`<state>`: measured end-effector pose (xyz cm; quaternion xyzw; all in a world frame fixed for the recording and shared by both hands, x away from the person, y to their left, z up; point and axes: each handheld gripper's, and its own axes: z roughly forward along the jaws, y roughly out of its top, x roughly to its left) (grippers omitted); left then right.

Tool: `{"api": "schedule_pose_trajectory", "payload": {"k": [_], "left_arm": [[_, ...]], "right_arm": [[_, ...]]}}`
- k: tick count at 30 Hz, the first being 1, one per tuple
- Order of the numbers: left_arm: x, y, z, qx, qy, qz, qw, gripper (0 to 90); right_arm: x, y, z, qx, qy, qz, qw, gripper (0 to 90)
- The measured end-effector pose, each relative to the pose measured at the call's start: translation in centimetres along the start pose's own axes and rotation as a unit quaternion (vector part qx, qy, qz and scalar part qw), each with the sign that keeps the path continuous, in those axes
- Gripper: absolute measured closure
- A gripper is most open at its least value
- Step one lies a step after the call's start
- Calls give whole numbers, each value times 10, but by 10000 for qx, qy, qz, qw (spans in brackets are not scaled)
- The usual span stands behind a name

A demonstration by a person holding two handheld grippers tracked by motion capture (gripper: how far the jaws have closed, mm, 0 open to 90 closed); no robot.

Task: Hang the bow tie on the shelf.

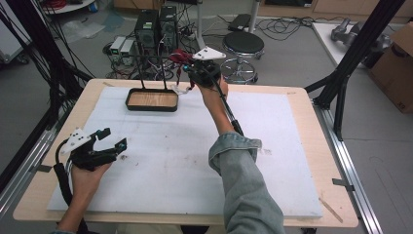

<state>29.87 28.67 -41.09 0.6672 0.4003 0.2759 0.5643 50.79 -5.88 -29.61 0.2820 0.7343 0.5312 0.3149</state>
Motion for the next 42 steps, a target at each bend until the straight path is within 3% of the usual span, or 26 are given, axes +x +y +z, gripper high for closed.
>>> {"api": "schedule_pose_trajectory", "payload": {"k": [17, 37, 42], "left_arm": [[1, -1, -5, -39, 26, -21, 10000, 213], [1, 0, -6, -87, 11, -19, 10000, 213], [1, 0, -5, -72, 0, -22, 10000, 213]], "right_arm": [[19, 13, 34, -15, 14, 26, 10000, 738], [11, 5, 54, 184, -281, 149, 9993, 737], [5, 2, 54, 278, -458, 234, 9983, 738]]}}
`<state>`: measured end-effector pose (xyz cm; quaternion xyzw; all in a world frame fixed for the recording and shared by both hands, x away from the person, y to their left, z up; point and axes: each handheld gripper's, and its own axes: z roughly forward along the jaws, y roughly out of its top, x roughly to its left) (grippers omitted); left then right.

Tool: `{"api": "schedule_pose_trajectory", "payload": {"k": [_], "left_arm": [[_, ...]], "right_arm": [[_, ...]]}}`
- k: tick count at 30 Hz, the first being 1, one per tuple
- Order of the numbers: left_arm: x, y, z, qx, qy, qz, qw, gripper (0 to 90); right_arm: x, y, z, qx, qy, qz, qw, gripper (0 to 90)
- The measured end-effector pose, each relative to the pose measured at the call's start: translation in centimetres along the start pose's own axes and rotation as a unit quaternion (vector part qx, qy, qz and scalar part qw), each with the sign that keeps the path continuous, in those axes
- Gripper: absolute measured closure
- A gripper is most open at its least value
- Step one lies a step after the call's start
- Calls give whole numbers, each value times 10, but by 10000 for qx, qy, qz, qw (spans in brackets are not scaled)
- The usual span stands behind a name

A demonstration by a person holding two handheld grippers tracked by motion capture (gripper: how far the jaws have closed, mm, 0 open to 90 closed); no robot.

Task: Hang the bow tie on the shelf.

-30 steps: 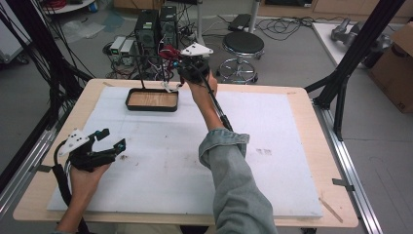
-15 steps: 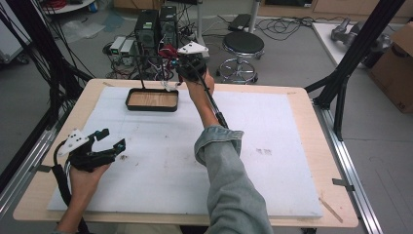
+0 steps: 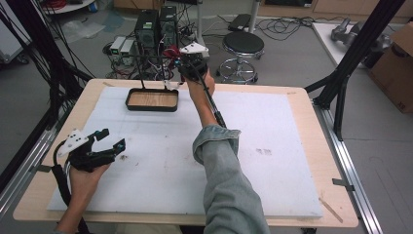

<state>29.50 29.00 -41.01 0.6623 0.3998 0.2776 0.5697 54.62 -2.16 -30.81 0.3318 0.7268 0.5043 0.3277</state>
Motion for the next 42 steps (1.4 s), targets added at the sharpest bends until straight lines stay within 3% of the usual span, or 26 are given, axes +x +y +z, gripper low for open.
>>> {"api": "schedule_pose_trajectory", "payload": {"k": [4, 12, 34, 42], "left_arm": [[0, 0, 0, 19, -12, 5, 10000, 213], [0, 0, 0, 15, -14, -1, 10000, 213], [-2, -1, 1, 60, -31, 25, 10000, 213], [-2, -1, 1, 60, -33, 25, 10000, 213]], "right_arm": [[-8, -3, 0, 117, -90, 77, 9999, 737], [-7, -11, 5, 397, -206, 53, 9990, 736], [7, -27, 23, 859, -53, -110, 9962, 731], [12, -29, 26, 840, 13, -145, 9964, 713]]}}
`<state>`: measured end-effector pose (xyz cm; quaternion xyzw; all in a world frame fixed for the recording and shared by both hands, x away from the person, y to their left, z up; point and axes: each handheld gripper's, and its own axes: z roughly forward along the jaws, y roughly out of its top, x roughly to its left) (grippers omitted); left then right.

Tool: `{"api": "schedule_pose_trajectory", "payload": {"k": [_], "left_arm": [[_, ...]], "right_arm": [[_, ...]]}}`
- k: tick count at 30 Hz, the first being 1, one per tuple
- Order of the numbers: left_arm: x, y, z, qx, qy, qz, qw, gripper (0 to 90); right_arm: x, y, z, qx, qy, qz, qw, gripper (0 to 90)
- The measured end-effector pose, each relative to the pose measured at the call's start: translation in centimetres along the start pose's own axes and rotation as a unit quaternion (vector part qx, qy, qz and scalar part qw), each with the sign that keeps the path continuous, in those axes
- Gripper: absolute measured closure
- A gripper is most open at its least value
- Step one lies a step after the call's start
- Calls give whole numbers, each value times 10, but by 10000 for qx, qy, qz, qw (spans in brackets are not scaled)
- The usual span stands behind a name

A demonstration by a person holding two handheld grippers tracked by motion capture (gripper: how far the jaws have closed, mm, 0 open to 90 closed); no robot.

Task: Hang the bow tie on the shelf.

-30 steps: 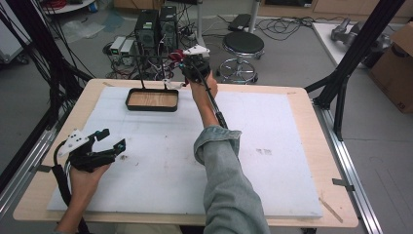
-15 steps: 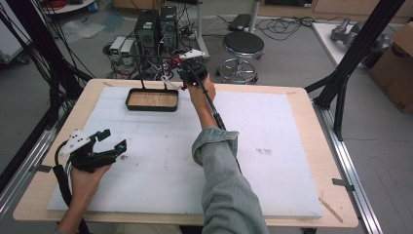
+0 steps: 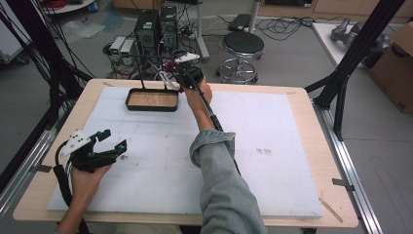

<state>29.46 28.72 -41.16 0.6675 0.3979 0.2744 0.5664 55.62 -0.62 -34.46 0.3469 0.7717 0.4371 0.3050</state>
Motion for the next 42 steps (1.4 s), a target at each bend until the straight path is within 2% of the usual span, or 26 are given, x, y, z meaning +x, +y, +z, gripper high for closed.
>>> {"api": "schedule_pose_trajectory", "payload": {"k": [15, 24, 25, 32, 37, 42], "left_arm": [[0, 0, 0, -4, 1, -6, 10000, 213], [0, 0, 0, -2, 0, -16, 10000, 213], [0, 0, 0, 1, 5, -1, 10000, 213], [-1, 0, 1, 0, 6, -12, 10000, 213], [-1, -1, 2, 7, 20, -11, 10000, 213], [-1, -1, 4, 9, -3, -12, 10000, 213]], "right_arm": [[1, 2, -2, 29, 56, -31, 10000, 692], [0, 4, -11, 37, 172, -96, 9998, 614], [-1, 4, -15, 6, 225, -107, 9997, 572], [-9, -2, -27, -29, 385, -59, 9992, 462], [-16, -2, -44, -234, 495, -26, 9985, 332], [-19, 1, -56, -407, 571, 18, 9975, 300]]}}
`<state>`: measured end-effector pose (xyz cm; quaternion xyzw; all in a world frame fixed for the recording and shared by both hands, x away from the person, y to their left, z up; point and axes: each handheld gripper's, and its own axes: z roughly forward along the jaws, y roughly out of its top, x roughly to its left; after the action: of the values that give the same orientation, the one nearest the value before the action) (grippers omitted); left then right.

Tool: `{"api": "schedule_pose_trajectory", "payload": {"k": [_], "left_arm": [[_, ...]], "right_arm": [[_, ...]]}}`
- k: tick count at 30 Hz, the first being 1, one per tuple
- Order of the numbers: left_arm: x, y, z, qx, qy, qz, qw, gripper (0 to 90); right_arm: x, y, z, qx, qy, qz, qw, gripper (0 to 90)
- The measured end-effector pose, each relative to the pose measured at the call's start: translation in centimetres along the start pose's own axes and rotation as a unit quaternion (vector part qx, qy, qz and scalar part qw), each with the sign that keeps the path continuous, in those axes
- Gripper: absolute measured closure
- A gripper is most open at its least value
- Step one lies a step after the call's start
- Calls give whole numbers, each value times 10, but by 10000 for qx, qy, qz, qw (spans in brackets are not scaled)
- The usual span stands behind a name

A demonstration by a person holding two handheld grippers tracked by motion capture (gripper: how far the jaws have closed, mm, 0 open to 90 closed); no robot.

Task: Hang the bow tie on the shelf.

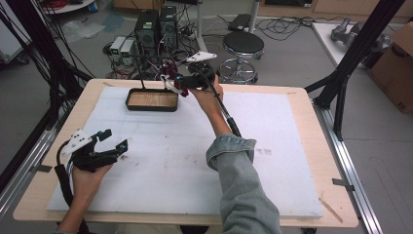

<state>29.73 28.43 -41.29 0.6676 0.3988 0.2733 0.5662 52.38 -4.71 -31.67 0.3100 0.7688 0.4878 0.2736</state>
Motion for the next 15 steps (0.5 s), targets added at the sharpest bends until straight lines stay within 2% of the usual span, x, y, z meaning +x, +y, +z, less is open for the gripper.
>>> {"api": "schedule_pose_trajectory", "payload": {"k": [5, 6, 8, 9, 12, 15], "left_arm": [[-1, 0, 4, 18, -49, -10, 10000, 213], [-1, 0, 4, 49, -63, 16, 10000, 213], [-1, 0, 5, 46, -51, 8, 10000, 213], [-1, 0, 5, 57, -65, 19, 10000, 213], [-1, 0, 5, 46, -52, 18, 10000, 213], [-1, -1, 6, 18, -37, -16, 10000, 213]], "right_arm": [[-2, 0, -17, -82, 58, -90, 9999, 257], [-5, -1, -26, -113, 25, -154, 9998, 240], [-6, -2, -29, -128, 8, -150, 9998, 229], [-10, -4, -39, -205, -45, -138, 9997, 208], [-13, -5, -47, -210, -83, -101, 9997, 187], [-21, -10, -70, -305, -216, -21, 9993, 163]]}}
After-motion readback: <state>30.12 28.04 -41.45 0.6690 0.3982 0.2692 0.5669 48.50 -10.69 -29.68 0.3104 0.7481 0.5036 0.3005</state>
